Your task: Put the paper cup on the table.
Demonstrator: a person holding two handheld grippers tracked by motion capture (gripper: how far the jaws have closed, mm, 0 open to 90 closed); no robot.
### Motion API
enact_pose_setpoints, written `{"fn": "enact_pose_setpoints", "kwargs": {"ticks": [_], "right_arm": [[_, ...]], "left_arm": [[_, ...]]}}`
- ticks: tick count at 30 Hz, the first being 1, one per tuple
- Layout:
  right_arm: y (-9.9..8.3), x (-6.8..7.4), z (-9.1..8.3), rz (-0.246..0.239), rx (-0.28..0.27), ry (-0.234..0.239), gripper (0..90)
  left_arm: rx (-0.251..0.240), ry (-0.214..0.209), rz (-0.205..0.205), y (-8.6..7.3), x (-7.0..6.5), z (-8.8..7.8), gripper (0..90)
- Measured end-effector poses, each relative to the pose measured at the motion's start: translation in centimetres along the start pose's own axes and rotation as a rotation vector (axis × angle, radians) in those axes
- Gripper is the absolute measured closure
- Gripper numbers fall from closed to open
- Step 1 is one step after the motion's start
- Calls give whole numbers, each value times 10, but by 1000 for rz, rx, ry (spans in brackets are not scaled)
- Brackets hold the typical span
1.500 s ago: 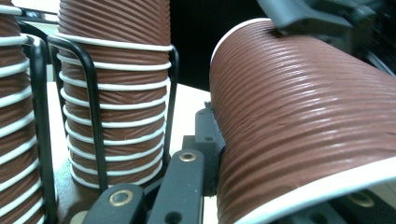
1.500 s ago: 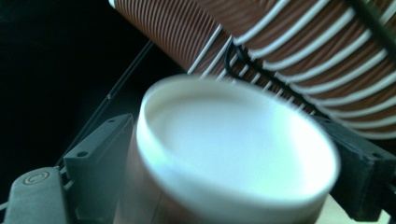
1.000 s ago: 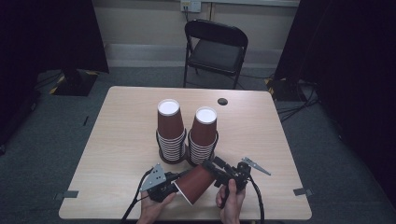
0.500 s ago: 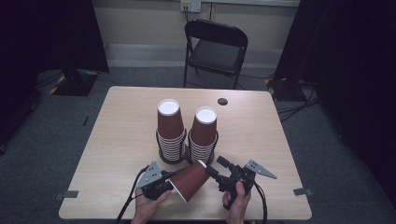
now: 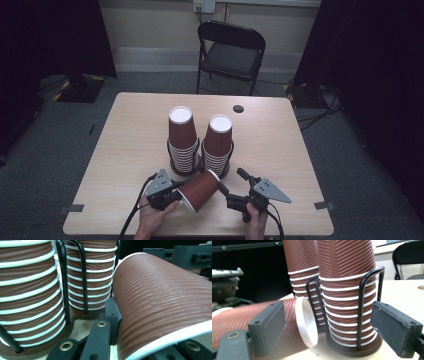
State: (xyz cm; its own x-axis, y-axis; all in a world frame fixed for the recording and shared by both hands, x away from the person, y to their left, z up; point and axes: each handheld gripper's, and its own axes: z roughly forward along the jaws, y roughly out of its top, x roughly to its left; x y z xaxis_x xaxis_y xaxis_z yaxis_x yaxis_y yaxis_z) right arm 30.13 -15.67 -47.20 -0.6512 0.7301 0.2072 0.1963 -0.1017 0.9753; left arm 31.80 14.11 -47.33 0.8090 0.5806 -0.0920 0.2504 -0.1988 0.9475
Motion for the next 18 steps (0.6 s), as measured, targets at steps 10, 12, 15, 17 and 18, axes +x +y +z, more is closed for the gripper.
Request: {"fn": "enact_pose_setpoints", "kwargs": {"ticks": [10, 12, 15, 17, 18], "right_arm": [[-2, 6, 1, -131, 126, 8, 136], [-4, 7, 2, -191, 148, -11, 136], [-6, 12, 3, -258, 188, -40, 136], [-7, 15, 4, -289, 221, -46, 136], [-8, 16, 4, -304, 226, -40, 136]], "left_arm": [[32, -15, -47, 7, 8, -5, 863], [38, -13, -54, 9, 9, -6, 863], [63, -18, -59, 13, 10, -6, 863], [88, -34, -50, 15, 10, -5, 863], [102, -32, -39, 17, 10, -5, 863]]}}
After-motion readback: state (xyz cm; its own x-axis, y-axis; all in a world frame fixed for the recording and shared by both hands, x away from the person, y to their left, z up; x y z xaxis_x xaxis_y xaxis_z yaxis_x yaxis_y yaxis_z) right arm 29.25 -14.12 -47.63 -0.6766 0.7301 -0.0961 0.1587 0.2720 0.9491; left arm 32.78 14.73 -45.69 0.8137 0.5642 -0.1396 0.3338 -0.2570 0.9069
